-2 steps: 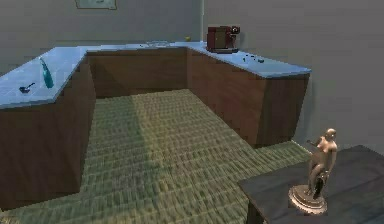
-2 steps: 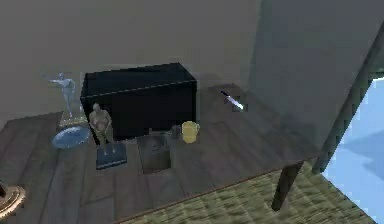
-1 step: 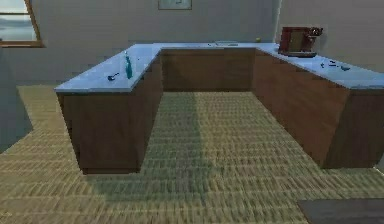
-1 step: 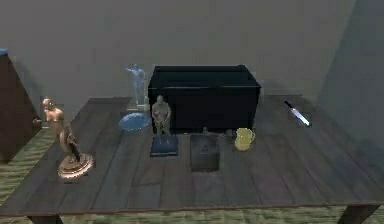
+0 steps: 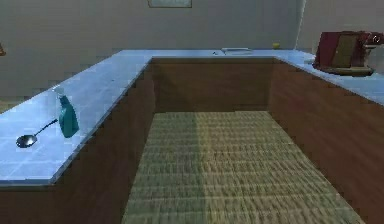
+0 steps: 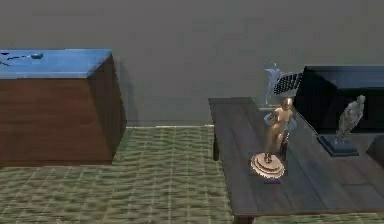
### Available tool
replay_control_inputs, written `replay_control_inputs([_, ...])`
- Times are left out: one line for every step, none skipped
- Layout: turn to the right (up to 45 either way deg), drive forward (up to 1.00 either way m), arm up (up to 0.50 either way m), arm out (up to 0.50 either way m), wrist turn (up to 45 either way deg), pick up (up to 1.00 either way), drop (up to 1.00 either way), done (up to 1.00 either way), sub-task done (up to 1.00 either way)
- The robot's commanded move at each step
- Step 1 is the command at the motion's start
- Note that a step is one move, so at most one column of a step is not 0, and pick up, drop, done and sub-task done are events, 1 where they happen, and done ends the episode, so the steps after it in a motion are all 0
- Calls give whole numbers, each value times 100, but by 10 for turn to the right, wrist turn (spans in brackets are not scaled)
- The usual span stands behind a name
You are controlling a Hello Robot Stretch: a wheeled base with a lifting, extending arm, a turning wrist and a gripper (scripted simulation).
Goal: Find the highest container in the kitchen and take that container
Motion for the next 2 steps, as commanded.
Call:
replay_control_inputs([-330,0,0,0,0,0,0,0,0])
replay_control_inputs([-30,0,0,0,0,0,0,0,0])
